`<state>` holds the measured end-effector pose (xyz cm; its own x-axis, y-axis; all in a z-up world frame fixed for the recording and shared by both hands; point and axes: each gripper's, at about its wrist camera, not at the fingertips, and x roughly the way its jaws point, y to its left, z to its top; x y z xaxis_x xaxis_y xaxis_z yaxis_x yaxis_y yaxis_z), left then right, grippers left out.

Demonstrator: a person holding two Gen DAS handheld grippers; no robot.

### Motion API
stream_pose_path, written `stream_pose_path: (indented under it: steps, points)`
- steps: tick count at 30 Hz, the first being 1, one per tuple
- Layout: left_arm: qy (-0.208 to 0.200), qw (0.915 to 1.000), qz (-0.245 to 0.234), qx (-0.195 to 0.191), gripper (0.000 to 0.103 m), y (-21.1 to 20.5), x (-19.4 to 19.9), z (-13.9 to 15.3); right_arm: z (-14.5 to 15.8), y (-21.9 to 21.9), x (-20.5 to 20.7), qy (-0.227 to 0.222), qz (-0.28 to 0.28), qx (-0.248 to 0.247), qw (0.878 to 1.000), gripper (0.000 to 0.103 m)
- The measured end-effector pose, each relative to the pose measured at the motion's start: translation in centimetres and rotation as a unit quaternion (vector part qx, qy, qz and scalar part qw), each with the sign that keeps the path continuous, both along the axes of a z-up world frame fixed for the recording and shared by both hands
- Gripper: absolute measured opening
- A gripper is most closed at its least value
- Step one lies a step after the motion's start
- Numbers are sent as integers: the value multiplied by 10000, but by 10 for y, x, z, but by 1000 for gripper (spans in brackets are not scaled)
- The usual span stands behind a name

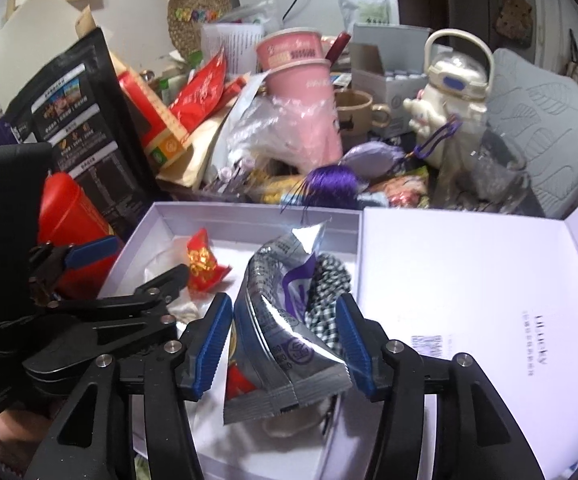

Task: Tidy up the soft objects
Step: 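Open the left tool to drop the zip bag while the right tool releases the silver packet into the box, then withdraw both tools from the box toward the red-and-white packet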

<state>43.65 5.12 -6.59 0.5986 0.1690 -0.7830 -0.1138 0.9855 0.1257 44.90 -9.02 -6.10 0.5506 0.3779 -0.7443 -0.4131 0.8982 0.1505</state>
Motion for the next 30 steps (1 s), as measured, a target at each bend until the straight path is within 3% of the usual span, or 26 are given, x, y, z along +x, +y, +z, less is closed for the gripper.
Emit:
stream_pose_path:
  steps: [9,16,30]
  points:
    - [-582,9978,-96,-297,80,1,-29,42,34,-16,-14,-387,-55,219,9990,54]
    - [-1228,9906,-221,-557,80,-3,-68,80,66,-33,-44,-749,-129,340,9965,56]
    - [-1667,9813,-676,-680,80,-21,-160,125,107,-56,-144,-1378,-116,339,9898,58]
